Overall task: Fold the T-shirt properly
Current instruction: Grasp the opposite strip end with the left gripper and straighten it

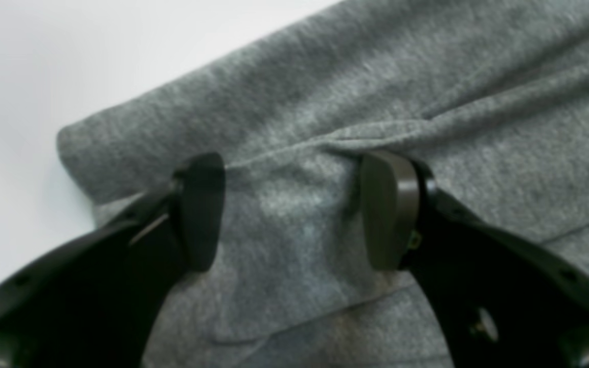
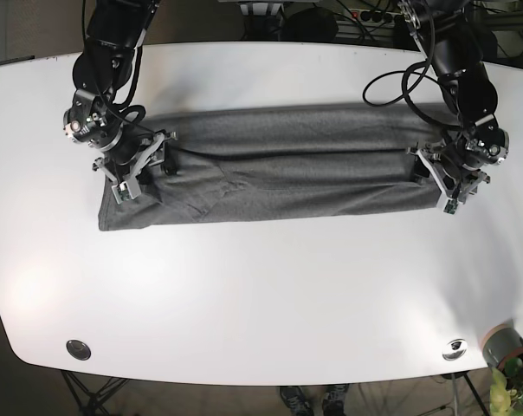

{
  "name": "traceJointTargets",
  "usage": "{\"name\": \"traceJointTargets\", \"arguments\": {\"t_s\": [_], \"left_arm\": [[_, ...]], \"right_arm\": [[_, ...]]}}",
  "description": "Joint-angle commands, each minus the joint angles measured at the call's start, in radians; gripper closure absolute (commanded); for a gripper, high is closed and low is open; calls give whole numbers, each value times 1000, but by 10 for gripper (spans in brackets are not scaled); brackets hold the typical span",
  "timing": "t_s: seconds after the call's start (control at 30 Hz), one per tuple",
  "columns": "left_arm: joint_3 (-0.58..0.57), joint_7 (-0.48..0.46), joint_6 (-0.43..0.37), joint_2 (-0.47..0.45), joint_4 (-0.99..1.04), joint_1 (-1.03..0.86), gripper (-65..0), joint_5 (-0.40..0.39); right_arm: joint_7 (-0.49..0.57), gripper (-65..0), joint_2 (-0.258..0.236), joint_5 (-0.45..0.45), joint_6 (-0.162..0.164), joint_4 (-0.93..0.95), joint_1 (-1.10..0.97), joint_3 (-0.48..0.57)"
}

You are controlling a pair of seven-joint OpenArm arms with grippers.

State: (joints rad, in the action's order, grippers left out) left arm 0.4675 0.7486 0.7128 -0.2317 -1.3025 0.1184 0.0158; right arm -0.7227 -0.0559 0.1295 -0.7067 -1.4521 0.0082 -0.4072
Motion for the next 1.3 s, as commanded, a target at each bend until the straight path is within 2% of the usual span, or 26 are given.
{"name": "traceJointTargets", "arguments": {"t_s": [0.0, 0.2, 0.43, 0.57, 0.73, 0.8, 0.93, 1.03, 1.13, 1.27], "left_arm": [[3, 21, -15, -21, 14, 42, -383, 31], [3, 22, -15, -19, 10, 82, -383, 28], [23, 29, -15, -1, -194, 82, -383, 23], [122, 29, -15, 33, -306, 43, -383, 22], [205, 55, -15, 64, -325, 39, -389, 16], [231, 101, -15, 62, -325, 36, -390, -21], [304, 190, -15, 58, -318, -6, -392, -178], [331, 210, -15, 38, -292, -55, -436, -277], [354, 199, -15, 38, -260, -95, -479, -287], [406, 171, -15, 39, -214, -125, -486, -288]], "right_arm": [[-16, -338, -8, -18, 9, 11, 36, -2], [-21, -338, -8, -18, 9, 11, 86, 0], [-21, -338, -9, -18, 9, -29, 94, 0], [-21, -338, -9, -18, 9, -26, 92, 0], [-21, -338, -8, -18, 9, -29, 92, 0], [-21, -336, -8, -18, 9, -31, 92, 0], [-21, -336, -12, -18, 9, -28, 92, 0], [-21, -336, -20, -18, 9, -29, 91, 0], [-21, -336, -22, -18, 9, -28, 91, 0], [-21, -336, -23, -18, 9, -29, 91, -6]]}}
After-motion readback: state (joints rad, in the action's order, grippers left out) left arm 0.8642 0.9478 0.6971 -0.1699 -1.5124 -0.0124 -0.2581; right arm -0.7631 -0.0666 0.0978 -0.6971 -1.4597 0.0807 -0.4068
